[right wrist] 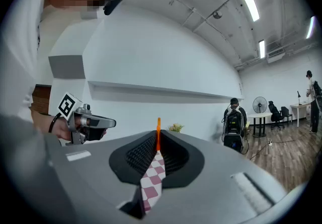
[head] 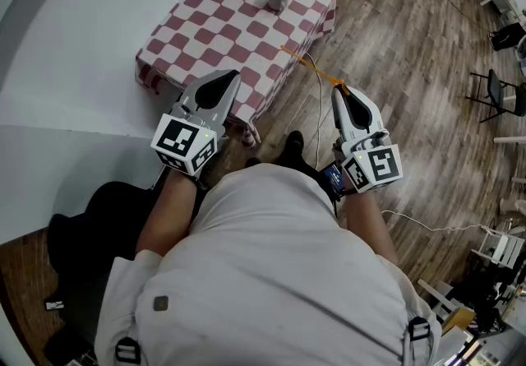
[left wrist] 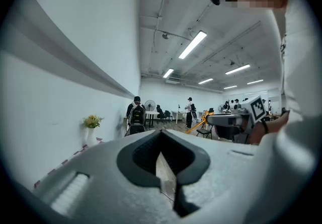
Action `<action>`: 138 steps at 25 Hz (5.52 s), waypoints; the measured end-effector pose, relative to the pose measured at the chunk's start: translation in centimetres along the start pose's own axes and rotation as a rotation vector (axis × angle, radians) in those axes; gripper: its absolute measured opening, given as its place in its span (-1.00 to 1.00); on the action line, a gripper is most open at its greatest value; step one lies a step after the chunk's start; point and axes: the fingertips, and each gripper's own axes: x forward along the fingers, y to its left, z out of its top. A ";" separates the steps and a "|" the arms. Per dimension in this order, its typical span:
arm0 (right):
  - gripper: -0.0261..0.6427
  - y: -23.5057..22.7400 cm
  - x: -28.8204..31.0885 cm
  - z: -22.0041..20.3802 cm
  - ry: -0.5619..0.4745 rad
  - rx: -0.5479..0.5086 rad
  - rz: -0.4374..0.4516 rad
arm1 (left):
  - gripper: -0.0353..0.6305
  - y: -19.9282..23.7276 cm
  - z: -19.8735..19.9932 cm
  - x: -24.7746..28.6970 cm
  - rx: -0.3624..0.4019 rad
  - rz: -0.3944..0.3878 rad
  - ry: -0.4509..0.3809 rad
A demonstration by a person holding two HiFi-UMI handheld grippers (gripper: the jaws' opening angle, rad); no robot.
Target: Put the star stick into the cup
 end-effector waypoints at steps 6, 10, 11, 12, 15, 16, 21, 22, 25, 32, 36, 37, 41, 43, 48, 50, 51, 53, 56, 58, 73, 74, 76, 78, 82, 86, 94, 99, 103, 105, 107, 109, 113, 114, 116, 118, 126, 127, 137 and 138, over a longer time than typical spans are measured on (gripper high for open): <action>-0.83 -1.6 0.9 -0.3 0.003 0.008 0.012 | -0.88 0.2 0.2 1.2 0.001 0.015 0.004; -0.83 -3.4 1.5 -0.2 0.002 0.009 0.014 | -0.88 0.5 0.1 2.6 -0.010 0.025 0.010; -0.83 -3.9 1.6 -0.4 0.007 0.011 0.014 | -0.88 0.5 0.0 3.1 -0.014 0.028 0.013; -0.84 -4.5 1.7 -0.7 0.014 0.014 0.014 | -0.88 0.5 -0.1 3.6 -0.017 0.031 0.018; -0.83 -6.6 1.9 -1.1 0.035 0.019 0.016 | -0.88 0.2 -0.3 5.5 -0.021 0.033 0.036; -0.83 -7.4 2.0 -1.1 0.036 0.020 0.018 | -0.88 0.1 -0.2 6.3 -0.021 0.034 0.039; -0.83 -12.0 2.8 -1.2 0.033 0.018 0.027 | -0.88 -0.1 -0.5 11.0 -0.030 0.046 0.056; -0.83 -13.0 2.8 -1.2 0.037 0.020 0.031 | -0.88 -0.3 -0.5 12.0 -0.035 0.049 0.060; -0.83 -16.4 2.8 -1.1 0.042 0.025 0.041 | -0.88 -0.3 -0.3 14.9 -0.050 0.072 0.064; -0.83 -23.9 2.6 -0.8 0.040 0.036 0.052 | -0.88 -1.6 0.6 21.6 -0.042 0.096 0.057; -0.83 -26.6 2.2 -1.1 0.036 0.048 0.055 | -0.88 -2.4 0.6 24.0 -0.046 0.105 0.055; -0.83 -27.1 2.2 -1.2 0.037 0.050 0.053 | -0.88 -2.5 0.5 24.4 -0.048 0.105 0.057; -0.83 -28.6 2.7 -1.7 0.042 0.065 0.044 | -0.88 -2.4 0.4 25.8 -0.046 0.102 0.066; -0.83 -29.0 3.2 -1.8 0.044 0.074 0.046 | -0.88 -2.1 0.6 26.3 -0.044 0.105 0.068; -0.83 -29.4 4.8 -1.7 0.046 0.097 0.053 | -0.88 -0.6 1.0 27.3 -0.052 0.112 0.058; -0.83 -29.4 5.6 -1.6 0.045 0.090 0.058 | -0.88 -0.1 1.1 27.6 -0.051 0.109 0.052; -0.83 -29.4 6.1 -1.6 0.045 0.085 0.060 | -0.88 0.2 1.2 27.7 -0.049 0.108 0.048; -0.83 -29.2 7.3 -1.5 0.044 0.083 0.066 | -0.88 1.0 1.5 27.6 -0.045 0.110 0.036; -0.83 -28.6 9.2 -1.2 0.040 0.088 0.073 | -0.88 2.7 1.7 27.4 -0.051 0.115 0.026; -0.83 -28.1 10.6 -0.8 0.040 0.085 0.074 | -0.88 4.0 1.8 27.2 -0.049 0.111 0.027; -0.83 -23.3 19.6 0.0 0.051 0.111 0.086 | -0.88 12.3 2.2 24.3 -0.057 0.089 0.023; -0.83 -23.0 20.0 -0.1 0.056 0.110 0.091 | -0.88 12.6 2.1 24.2 -0.060 0.091 0.026; -0.83 -22.8 20.8 -0.6 0.067 0.106 0.100 | -0.88 13.2 1.6 24.0 -0.067 0.097 0.034; -0.83 -22.9 21.8 -1.3 0.080 0.110 0.108 | -0.88 13.9 1.0 24.0 -0.080 0.105 0.047; -0.83 -23.0 23.3 -2.1 0.102 0.128 0.132 | -0.88 14.6 0.0 24.2 -0.094 0.121 0.070; -0.83 -23.7 24.9 -2.5 0.103 0.126 0.168 | -0.88 15.4 0.1 24.9 -0.094 0.156 0.070; -0.83 -26.0 28.9 -3.5 0.148 0.115 0.232 | -0.88 17.4 -0.2 27.1 -0.117 0.221 0.091; -0.83 -27.7 31.1 -4.6 0.185 0.115 0.264 | -0.88 18.5 -0.9 28.8 -0.143 0.252 0.105; -0.83 -28.3 32.8 -5.5 0.214 0.105 0.300 | -0.88 19.2 -1.4 30.3 -0.159 0.270 0.115; -0.83 -28.6 33.4 -6.0 0.230 0.106 0.316 | -0.88 19.5 -1.7 31.1 -0.167 0.277 0.122; -0.83 -29.0 34.1 -6.6 0.246 0.105 0.327 | -0.88 19.7 -2.1 32.0 -0.174 0.280 0.134; -0.83 -29.5 34.8 -7.3 0.262 0.104 0.335 | -0.88 19.9 -3.1 32.8 -0.190 0.280 0.154; -0.83 -30.2 36.3 -8.5 0.289 0.105 0.357 | -0.88 20.7 -4.4 34.0 -0.217 0.294 0.181; -0.83 -30.5 36.7 -8.8 0.297 0.106 0.362 | -0.88 20.9 -4.5 34.3 -0.220 0.297 0.183; -0.83 -30.8 37.3 -9.5 0.317 0.107 0.372 | -0.88 21.2 -4.8 34.8 -0.226 0.302 0.188; -0.83 -31.0 37.9 -10.4 0.338 0.106 0.383 | -0.88 21.6 -5.3 35.2 -0.233 0.309 0.196; -0.83 -31.3 40.0 -13.0 0.399 0.095 0.428 | -0.88 22.6 -7.7 36.7 -0.287 0.325 0.253; -0.83 -31.3 40.2 -13.3 0.408 0.096 0.435 | -0.88 22.7 -7.9 36.8 -0.294 0.329 0.257; -0.83 -30.8 42.2 -17.1 0.488 0.081 0.500 | -0.88 23.8 -10.2 38.2 -0.348 0.347 0.287; -0.83 -30.7 42.3 -17.4 0.497 0.081 0.505 | -0.88 23.7 -10.3 38.4 -0.351 0.345 0.288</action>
